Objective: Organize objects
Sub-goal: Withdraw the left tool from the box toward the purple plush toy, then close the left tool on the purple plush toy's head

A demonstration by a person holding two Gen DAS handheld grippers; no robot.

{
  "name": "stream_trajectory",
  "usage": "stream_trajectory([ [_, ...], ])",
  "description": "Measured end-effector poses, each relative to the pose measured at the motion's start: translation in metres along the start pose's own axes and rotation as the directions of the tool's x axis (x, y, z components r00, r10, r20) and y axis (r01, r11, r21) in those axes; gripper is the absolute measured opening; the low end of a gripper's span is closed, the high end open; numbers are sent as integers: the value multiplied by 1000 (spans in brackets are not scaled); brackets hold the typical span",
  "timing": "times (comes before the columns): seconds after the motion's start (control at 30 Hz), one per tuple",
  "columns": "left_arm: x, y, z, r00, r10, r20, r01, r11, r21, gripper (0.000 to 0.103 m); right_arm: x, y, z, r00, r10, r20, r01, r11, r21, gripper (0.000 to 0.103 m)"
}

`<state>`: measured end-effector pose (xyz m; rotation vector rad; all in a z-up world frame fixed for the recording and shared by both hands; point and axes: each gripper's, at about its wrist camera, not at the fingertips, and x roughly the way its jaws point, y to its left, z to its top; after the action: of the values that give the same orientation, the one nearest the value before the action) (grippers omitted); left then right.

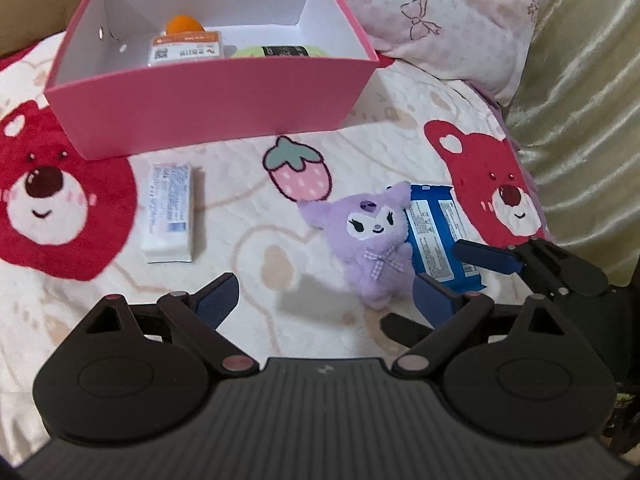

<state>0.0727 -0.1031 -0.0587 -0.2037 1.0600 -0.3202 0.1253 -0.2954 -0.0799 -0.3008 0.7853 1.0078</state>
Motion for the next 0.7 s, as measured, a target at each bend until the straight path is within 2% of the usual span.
stream_trajectory([
  [0.27, 27, -4, -5, 999, 16, -32, -16, 1000, -5, 94, 21, 3, -14, 1000, -11, -22, 10, 999, -31, 92],
  [0.4, 37, -3, -5, 999, 1, -45, -3, 999, -34, 94, 31, 3, -21, 999, -34, -26, 33, 999, -36, 92],
  [0.5, 43, -3, -4, 997, -53, -64, 50, 997, -56, 93, 35, -1, -23, 999, -10, -37, 9, 1000, -16, 92],
  [0.7, 51, -14, -3, 997, -46, -64, 43, 998, -41, 92, 42, -3, -25, 1000, -11, -21, 11, 1000, -8, 92],
])
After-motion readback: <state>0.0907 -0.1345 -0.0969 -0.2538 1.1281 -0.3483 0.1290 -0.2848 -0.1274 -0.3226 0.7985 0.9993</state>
